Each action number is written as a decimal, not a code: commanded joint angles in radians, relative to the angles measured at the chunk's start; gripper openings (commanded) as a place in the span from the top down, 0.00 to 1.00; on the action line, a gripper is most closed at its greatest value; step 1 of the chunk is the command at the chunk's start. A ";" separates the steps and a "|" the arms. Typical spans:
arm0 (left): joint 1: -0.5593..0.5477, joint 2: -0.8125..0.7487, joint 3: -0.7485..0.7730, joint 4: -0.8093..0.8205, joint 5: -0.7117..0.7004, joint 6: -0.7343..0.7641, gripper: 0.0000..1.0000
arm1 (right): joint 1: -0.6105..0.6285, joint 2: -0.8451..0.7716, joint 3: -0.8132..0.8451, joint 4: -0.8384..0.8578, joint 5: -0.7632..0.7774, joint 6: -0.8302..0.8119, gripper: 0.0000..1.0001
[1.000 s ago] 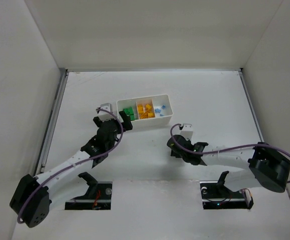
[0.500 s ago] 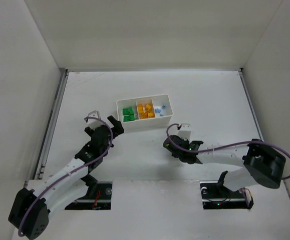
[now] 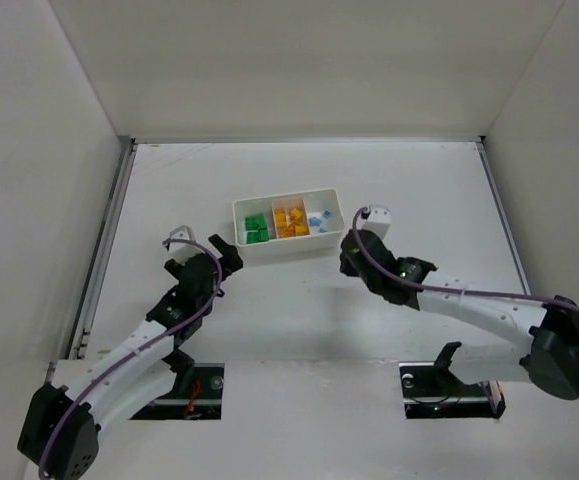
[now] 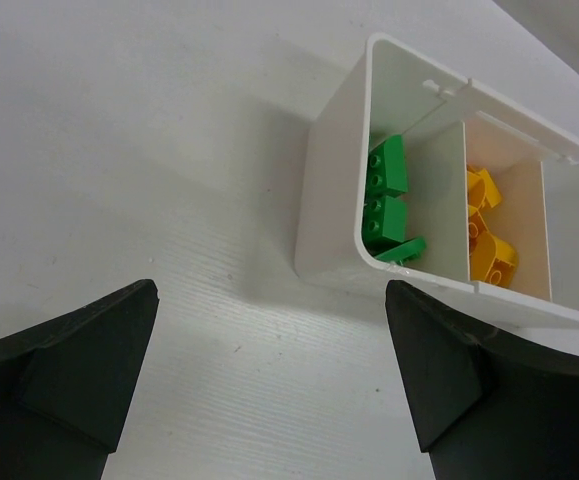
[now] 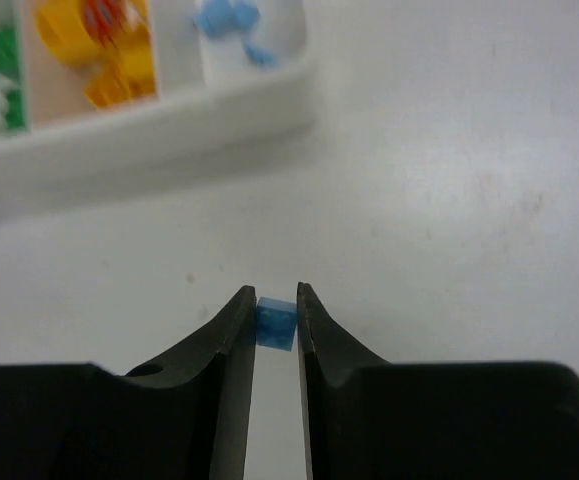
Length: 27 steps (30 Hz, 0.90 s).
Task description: Sort the legos into containers by color
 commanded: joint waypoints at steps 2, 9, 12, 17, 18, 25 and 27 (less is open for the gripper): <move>0.016 -0.028 -0.017 -0.038 -0.004 -0.057 0.00 | -0.098 0.064 0.196 0.178 -0.088 -0.202 0.75; 0.046 -0.076 -0.043 -0.075 0.019 -0.080 0.00 | -0.219 0.318 0.408 0.283 -0.176 -0.273 0.71; 0.072 -0.059 -0.037 -0.101 0.060 -0.100 0.00 | -0.245 0.380 0.457 0.295 -0.180 -0.273 0.57; 0.113 -0.041 -0.032 -0.109 0.093 -0.092 0.00 | -0.242 0.344 0.456 0.297 -0.167 -0.281 0.48; 0.118 -0.038 -0.030 -0.112 0.086 -0.091 0.00 | -0.241 0.318 0.433 0.300 -0.162 -0.281 0.48; 0.145 0.007 0.003 -0.167 0.080 -0.092 0.00 | -0.196 0.045 0.067 0.447 -0.070 -0.244 0.41; 0.147 0.015 0.014 -0.184 0.077 -0.092 0.00 | -0.175 -0.061 -0.065 0.468 -0.024 -0.212 0.37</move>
